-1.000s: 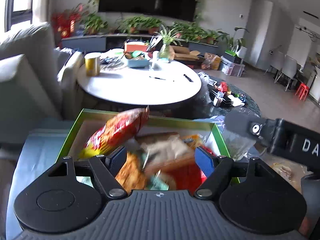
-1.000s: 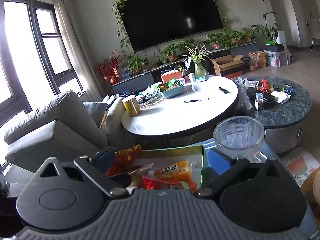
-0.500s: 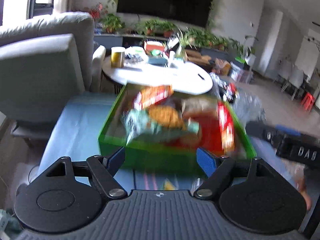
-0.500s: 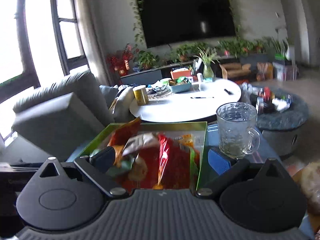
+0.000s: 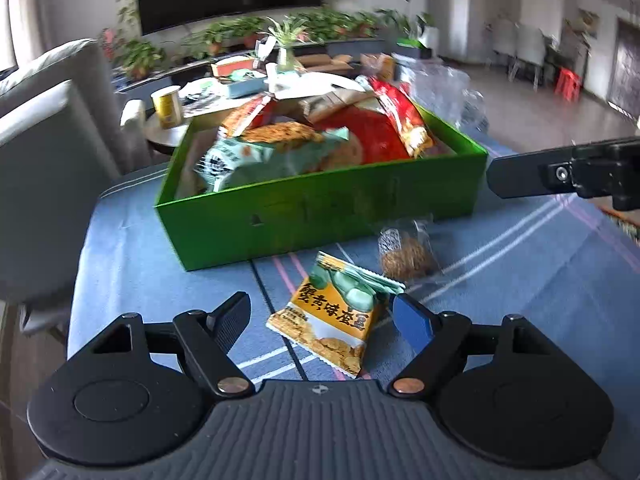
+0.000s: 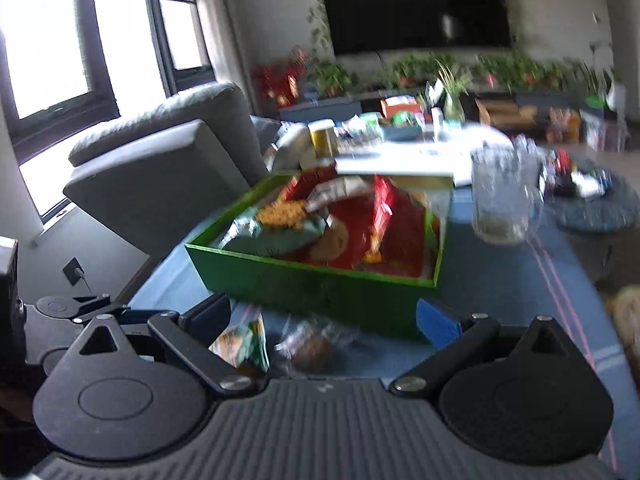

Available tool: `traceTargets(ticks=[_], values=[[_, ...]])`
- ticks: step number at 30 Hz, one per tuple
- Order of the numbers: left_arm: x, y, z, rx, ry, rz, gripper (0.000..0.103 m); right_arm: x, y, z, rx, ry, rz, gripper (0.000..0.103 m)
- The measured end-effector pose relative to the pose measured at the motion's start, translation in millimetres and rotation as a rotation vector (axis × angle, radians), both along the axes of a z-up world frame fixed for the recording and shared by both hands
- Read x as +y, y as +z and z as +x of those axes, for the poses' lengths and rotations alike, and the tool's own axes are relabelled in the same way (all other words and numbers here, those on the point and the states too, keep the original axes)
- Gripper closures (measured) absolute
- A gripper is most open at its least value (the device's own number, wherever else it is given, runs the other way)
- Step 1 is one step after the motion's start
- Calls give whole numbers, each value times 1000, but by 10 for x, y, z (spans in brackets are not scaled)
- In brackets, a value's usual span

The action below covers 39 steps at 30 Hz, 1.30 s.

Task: Organize snacks
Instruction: 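Open both grippers to drop the pastry and loaf into the box, then grasp the green pea-snack bag with the left gripper while the right gripper grasps the clear cookie bag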

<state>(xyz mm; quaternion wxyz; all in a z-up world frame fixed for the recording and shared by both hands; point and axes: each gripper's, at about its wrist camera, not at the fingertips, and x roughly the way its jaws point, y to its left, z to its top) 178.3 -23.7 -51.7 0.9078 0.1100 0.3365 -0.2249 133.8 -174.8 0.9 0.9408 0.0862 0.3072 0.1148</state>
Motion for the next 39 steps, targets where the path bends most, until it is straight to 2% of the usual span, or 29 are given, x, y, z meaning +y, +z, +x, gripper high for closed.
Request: traceTargets(ticks=[5, 8, 17, 19, 21, 24, 29, 34, 39], values=[[-67, -86, 107, 22, -52, 26, 27, 9, -93, 33, 35, -37, -23, 18], [-94, -136, 178, 45, -73, 5, 27, 28, -154, 74, 59, -38, -24, 18], [-41, -278, 348, 100, -37, -53, 30, 98, -311, 167, 112, -66, -62, 18], [-28, -277, 326, 85, -35, -45, 35, 108, -333, 190, 116, -66, -68, 18], [-34, -260, 308, 75, -29, -34, 48, 119, -348, 218, 126, -70, -57, 18], [-7, -220, 257, 72, -10, -39, 54, 177, -361, 255, 138, -63, -40, 18], [146, -61, -33, -12, 33, -73, 54, 326, -377, 295, 143, -68, -63, 18], [319, 69, -185, -43, 87, -104, 54, 443, -432, 407, 187, -95, -62, 18], [444, 126, -190, -31, 119, -135, 54, 545, -469, 495, 217, -116, -87, 18]])
